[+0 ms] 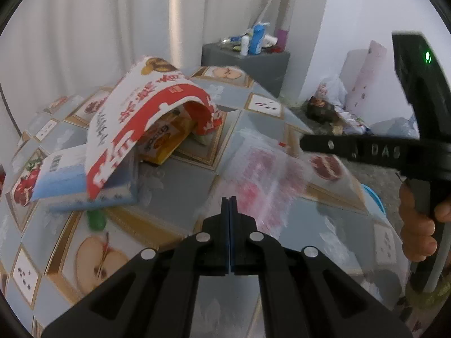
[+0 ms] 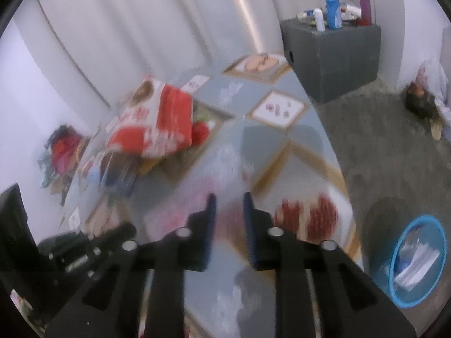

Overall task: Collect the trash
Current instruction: 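Close the right gripper on the clear plastic bag while the left gripper approaches it, then grasp the clear plastic bag with the left gripper while the right gripper releases it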

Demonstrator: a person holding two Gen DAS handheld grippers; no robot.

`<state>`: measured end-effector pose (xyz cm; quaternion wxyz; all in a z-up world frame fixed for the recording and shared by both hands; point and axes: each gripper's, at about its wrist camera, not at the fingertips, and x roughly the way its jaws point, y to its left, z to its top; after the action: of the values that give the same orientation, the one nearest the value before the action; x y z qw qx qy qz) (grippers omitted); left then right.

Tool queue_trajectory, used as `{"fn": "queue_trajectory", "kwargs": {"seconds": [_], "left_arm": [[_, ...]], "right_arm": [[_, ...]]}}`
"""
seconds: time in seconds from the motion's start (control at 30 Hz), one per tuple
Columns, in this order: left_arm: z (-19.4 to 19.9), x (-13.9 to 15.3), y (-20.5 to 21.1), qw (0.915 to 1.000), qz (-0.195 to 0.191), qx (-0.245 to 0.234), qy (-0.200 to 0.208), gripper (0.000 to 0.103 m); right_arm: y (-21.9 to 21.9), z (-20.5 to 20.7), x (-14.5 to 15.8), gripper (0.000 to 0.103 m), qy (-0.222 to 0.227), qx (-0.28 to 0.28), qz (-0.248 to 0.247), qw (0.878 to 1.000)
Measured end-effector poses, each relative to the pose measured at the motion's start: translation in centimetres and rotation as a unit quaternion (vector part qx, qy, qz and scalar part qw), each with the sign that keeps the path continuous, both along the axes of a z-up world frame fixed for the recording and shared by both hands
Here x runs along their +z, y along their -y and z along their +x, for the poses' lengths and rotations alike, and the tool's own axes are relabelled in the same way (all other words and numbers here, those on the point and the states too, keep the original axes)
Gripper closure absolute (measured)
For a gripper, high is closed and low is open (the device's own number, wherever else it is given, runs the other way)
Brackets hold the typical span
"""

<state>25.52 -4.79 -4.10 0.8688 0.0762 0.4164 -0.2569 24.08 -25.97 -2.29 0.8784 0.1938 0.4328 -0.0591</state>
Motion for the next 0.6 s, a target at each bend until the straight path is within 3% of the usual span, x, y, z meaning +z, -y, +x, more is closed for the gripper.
{"fn": "queue_trajectory", "kwargs": {"seconds": [0.13,0.3,0.33,0.6], "left_arm": [[1.4,-1.5,1.2,0.9997,0.013,-0.004,-0.022,0.103],[0.6,-2.2,1.5,0.9989,0.018,-0.015,-0.039,0.103],[0.4,-2.2,1.4,0.9988,0.015,-0.017,-0.043,0.103],[-4.0,-2.2,0.4,0.9954,-0.011,-0.051,-0.081,0.103]], "right_arm": [[0.8,2.2,-1.7,0.077,-0.03,0.001,0.006,1.0],[0.0,0.8,-3.3,0.089,-0.053,0.023,0.021,0.998],[-0.3,0.3,-3.5,0.097,-0.061,0.03,0.029,0.997],[-2.5,-3.8,-3.6,0.097,-0.066,0.058,0.038,0.995]]}}
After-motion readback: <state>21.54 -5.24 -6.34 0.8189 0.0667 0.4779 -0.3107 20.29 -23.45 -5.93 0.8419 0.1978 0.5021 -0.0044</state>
